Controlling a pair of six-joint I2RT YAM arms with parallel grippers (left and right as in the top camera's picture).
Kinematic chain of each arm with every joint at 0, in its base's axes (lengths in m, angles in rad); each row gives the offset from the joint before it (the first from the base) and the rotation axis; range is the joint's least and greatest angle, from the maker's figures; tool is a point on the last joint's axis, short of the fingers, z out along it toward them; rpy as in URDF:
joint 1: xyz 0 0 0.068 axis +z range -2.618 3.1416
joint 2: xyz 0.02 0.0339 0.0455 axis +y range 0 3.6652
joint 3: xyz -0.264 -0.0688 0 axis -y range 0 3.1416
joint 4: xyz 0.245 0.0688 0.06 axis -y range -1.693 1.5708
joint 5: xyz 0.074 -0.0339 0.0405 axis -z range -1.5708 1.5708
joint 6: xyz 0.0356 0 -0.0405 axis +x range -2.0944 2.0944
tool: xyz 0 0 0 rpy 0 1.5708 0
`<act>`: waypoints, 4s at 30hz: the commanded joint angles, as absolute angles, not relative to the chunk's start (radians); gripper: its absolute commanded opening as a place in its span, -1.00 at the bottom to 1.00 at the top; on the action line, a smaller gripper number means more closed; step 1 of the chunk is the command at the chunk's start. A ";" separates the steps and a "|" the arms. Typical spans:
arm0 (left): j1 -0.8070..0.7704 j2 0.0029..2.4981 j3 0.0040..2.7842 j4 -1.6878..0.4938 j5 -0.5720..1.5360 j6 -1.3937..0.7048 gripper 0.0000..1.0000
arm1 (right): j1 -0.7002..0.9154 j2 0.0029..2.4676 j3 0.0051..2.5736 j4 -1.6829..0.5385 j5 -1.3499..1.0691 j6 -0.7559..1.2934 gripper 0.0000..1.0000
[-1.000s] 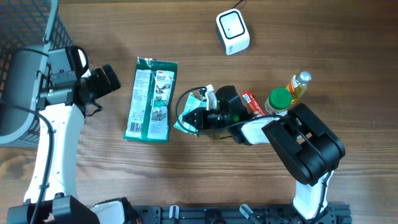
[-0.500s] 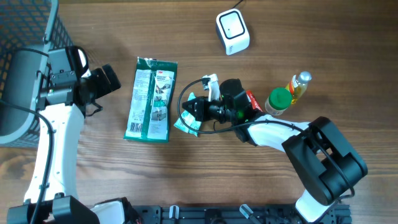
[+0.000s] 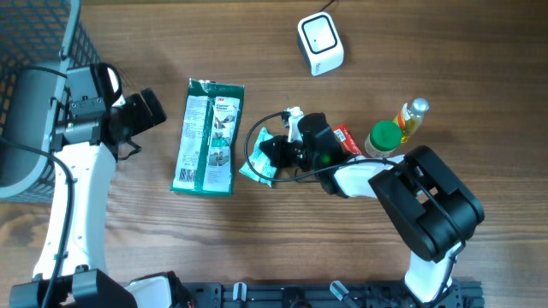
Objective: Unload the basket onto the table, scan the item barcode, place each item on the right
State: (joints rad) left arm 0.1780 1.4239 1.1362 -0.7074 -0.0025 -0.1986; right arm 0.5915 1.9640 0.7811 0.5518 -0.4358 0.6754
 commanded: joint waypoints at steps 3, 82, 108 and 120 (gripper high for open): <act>0.181 1.422 1.141 -0.704 -0.006 -0.186 1.00 | 0.574 1.744 0.835 0.407 -0.378 0.582 -0.91; 0.181 1.422 1.141 -0.704 -0.006 -0.186 1.00 | 0.445 1.740 0.923 -0.086 -0.675 0.177 -0.91; 0.181 1.422 1.141 -0.704 -0.006 -0.186 1.00 | 0.390 1.589 1.670 -0.789 0.237 -0.631 -0.91; 0.181 1.422 1.141 -0.704 -0.006 -0.186 1.00 | 0.390 1.969 1.670 -0.263 0.505 -0.916 -0.91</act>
